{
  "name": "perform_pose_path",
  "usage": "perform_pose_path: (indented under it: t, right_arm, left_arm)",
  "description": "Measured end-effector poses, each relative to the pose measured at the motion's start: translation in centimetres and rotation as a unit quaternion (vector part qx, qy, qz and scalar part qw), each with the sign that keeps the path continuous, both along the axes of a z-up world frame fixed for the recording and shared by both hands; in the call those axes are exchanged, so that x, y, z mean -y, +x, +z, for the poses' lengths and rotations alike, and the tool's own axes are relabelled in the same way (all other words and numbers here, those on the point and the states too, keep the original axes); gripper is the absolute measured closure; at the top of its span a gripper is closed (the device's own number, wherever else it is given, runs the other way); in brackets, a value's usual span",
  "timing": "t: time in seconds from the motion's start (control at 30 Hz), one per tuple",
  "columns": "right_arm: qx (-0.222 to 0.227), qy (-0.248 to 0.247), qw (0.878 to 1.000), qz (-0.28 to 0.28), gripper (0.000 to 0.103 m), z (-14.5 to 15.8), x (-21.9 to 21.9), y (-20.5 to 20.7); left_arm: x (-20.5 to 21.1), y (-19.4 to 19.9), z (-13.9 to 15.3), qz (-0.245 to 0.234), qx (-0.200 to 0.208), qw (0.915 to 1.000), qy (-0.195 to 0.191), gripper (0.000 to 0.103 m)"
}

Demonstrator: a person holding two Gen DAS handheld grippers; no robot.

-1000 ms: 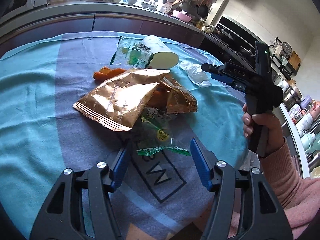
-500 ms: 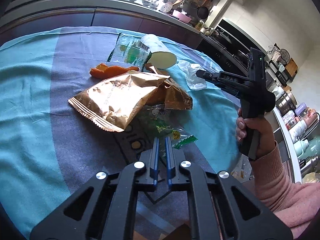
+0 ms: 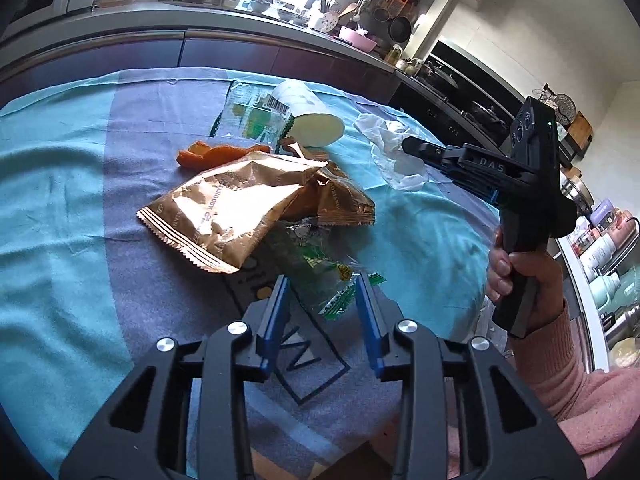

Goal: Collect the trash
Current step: 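Lift the plastic wrapper with the left gripper while the right gripper carries the tissue toward the bin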

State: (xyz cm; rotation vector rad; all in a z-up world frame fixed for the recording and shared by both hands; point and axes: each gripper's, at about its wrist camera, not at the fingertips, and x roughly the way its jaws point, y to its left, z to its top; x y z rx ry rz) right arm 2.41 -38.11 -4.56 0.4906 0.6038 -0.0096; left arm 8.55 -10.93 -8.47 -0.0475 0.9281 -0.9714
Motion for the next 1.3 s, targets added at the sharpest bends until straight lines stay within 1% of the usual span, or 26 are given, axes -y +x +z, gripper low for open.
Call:
perform_pose_path:
  t: [0.17, 0.2, 0.23, 0.4, 0.47, 0.7, 0.87, 0.93, 1.1, 1.3]
  right_arm:
    - [0.0, 0.004, 1.0, 0.011, 0.092, -0.2, -0.5, 0.0]
    - [0.0, 0.004, 1.0, 0.012, 0.092, -0.2, -0.6, 0.0]
    - [0.001, 0.005, 1.0, 0.013, 0.092, -0.2, -0.6, 0.0]
    - [0.01, 0.005, 1.0, 0.019, 0.092, 0.3, -1.0, -0.4]
    - [0.016, 0.004, 1.0, 0.022, 0.092, 0.7, -1.2, -0.6]
    - [0.042, -0.003, 0.998, 0.054, 0.092, 2.5, -3.3, -1.1]
    - [0.057, -0.007, 0.993, 0.098, 0.092, 3.6, -6.3, -0.6]
    - [0.06, -0.009, 0.991, 0.119, 0.092, 3.8, -7.7, -0.1]
    - [0.067, -0.005, 0.983, 0.17, 0.092, 4.2, -11.5, 1.3]
    - [0.058, -0.002, 0.97, 0.235, 0.092, 4.0, -16.4, 3.7]
  left_arm:
    - [1.3, 1.1, -0.7, -0.001, -0.021, 0.9998, -0.004, 0.071]
    - [1.5, 1.3, -0.9, -0.003, -0.028, 0.9996, -0.005, 0.083]
    - [1.7, 1.3, -1.1, -0.006, -0.033, 0.9994, -0.007, 0.09]
    - [1.7, 0.5, -0.6, -0.013, -0.022, 0.9995, -0.017, 0.1]
    - [1.5, 0.3, -0.2, -0.016, -0.018, 0.9995, -0.021, 0.102]
    - [-0.1, -1.4, 1.5, -0.037, -0.007, 0.9982, -0.047, 0.102]
    - [-2.5, -3.0, 3.1, -0.033, 0.023, 0.9975, -0.059, 0.102]
    - [-3.8, -3.5, 3.7, -0.025, 0.04, 0.9973, -0.056, 0.102]
    - [-7.5, -3.9, 4.4, 0.012, 0.056, 0.9971, -0.049, 0.102]
    - [-12.5, -3.8, 4.7, 0.078, 0.066, 0.9942, -0.036, 0.102]
